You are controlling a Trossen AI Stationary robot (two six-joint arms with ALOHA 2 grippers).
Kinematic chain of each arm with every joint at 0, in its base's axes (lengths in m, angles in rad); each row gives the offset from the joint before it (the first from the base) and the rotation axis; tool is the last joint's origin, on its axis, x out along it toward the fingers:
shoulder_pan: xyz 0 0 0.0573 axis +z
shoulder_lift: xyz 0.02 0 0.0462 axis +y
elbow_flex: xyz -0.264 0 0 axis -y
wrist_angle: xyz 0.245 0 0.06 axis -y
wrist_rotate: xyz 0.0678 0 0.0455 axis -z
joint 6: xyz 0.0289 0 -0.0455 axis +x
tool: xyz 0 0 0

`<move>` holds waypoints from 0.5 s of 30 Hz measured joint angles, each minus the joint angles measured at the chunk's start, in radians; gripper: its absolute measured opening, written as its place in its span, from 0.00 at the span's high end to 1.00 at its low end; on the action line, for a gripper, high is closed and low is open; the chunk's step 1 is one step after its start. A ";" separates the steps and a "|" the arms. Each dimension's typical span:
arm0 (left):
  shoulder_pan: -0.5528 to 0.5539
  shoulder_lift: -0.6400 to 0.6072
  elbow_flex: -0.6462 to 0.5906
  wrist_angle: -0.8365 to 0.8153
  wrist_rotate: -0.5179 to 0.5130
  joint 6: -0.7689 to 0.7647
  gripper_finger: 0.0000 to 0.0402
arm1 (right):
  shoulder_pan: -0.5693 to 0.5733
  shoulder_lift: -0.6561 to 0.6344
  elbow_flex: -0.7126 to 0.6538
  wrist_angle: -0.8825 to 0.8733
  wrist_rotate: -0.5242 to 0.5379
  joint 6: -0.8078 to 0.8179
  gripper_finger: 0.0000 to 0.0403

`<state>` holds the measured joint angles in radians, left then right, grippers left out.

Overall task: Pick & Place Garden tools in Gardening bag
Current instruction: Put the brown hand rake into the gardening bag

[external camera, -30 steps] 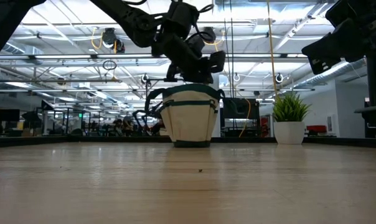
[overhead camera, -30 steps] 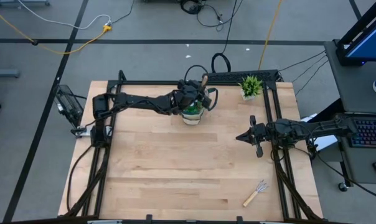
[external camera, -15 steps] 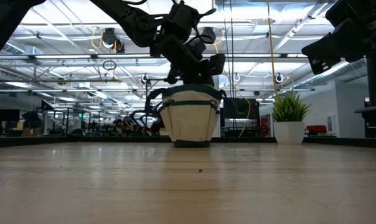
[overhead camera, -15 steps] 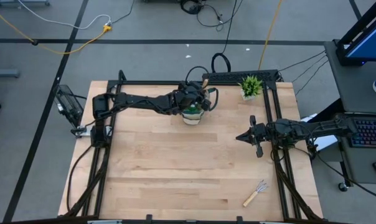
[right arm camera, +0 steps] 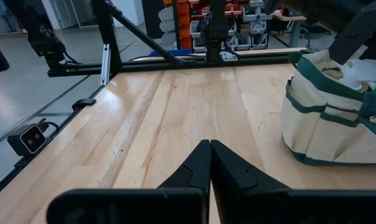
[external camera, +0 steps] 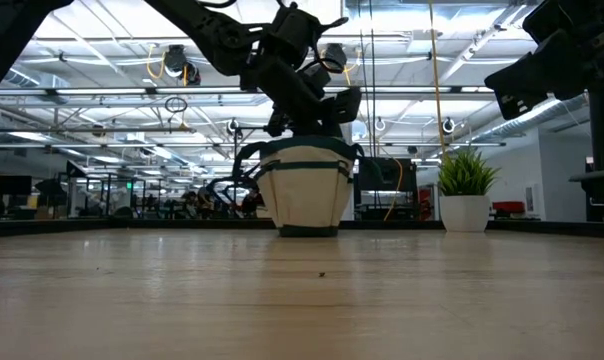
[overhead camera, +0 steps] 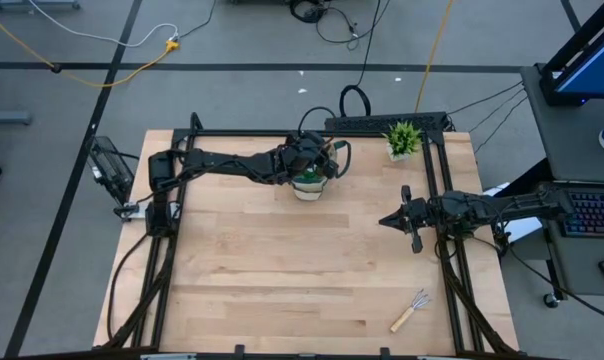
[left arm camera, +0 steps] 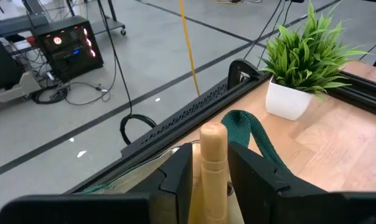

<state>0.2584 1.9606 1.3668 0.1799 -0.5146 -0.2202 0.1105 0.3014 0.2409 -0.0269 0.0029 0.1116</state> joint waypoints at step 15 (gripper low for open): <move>0.000 -0.152 -0.002 0.083 -0.001 0.208 0.73 | 0.000 0.000 0.000 0.000 0.000 0.000 1.00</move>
<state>0.2584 1.8081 1.3651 0.2625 -0.5160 -0.0118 0.1104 0.3015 0.2409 -0.0269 0.0033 0.1120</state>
